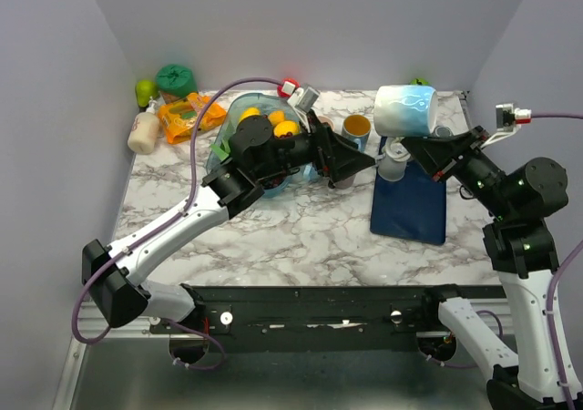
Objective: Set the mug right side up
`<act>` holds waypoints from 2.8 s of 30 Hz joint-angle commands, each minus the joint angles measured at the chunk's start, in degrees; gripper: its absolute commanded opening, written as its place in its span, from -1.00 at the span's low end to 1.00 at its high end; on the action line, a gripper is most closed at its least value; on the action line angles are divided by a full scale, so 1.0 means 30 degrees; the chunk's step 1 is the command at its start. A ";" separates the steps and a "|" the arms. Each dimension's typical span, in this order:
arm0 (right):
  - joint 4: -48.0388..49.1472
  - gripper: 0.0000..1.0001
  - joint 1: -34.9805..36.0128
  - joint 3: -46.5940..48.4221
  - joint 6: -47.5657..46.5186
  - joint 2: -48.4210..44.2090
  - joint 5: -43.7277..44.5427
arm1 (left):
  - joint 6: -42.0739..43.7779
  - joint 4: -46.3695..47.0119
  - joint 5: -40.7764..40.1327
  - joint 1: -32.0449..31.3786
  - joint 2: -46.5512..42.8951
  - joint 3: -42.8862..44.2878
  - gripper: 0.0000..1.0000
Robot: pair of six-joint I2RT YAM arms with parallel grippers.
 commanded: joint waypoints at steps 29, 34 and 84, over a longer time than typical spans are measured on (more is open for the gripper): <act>0.7977 -0.99 0.0536 -0.0592 0.3675 -0.0749 -0.2744 | -0.6229 0.7914 0.1865 -0.1954 0.6047 0.6293 -0.63; 0.5757 -0.99 0.0536 -0.0124 0.2592 -0.0838 -0.1869 | -0.6115 0.8561 0.1134 -0.1954 0.5902 0.5855 -1.00; -0.5266 0.74 0.0507 -0.0240 -0.0984 0.2237 0.8711 | 0.7098 -0.7941 -1.4895 -0.2071 -0.3620 -0.7152 -1.00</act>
